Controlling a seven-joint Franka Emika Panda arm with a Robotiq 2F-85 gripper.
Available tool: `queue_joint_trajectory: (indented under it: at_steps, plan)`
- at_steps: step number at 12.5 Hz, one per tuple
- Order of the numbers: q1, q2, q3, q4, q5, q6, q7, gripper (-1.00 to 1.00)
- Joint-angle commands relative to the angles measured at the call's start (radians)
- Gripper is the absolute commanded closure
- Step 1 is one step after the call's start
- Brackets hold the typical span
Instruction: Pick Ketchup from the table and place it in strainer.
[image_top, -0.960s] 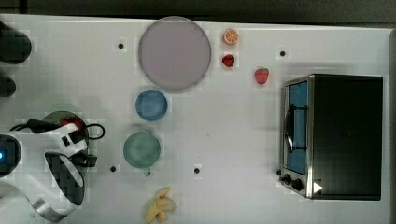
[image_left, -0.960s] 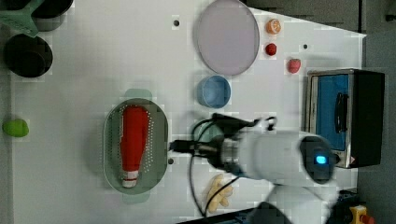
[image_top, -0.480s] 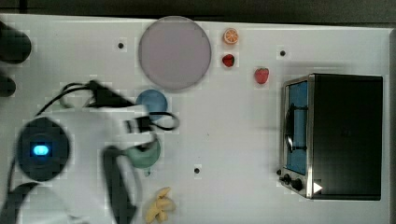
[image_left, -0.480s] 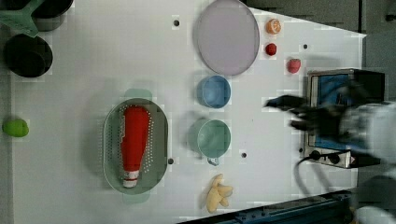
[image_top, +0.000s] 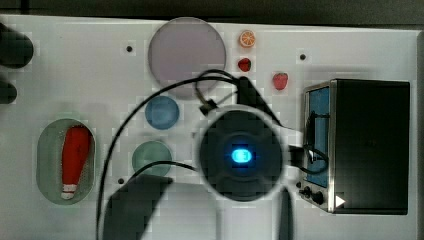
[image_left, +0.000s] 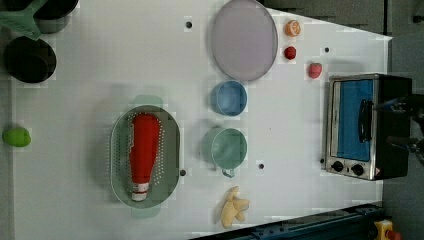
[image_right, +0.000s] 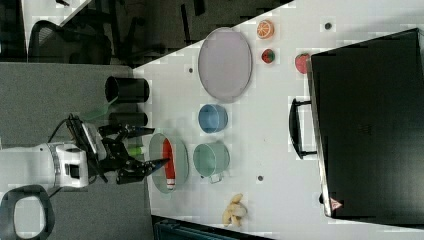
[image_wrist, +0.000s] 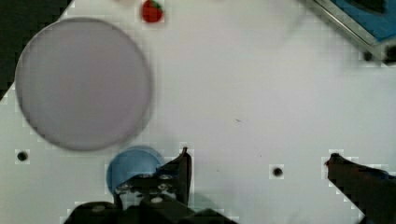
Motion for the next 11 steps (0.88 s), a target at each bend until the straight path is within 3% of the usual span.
queue_joint_trajectory:
  at_steps: [1, 4, 11]
  plan:
    - [0.021, -0.004, 0.009, 0.089, 0.014, -0.129, 0.030, -1.00]
    - [0.021, -0.003, 0.007, 0.147, 0.023, -0.195, 0.029, -1.00]
    - [0.021, -0.003, -0.007, 0.152, 0.068, -0.204, -0.006, -1.00]
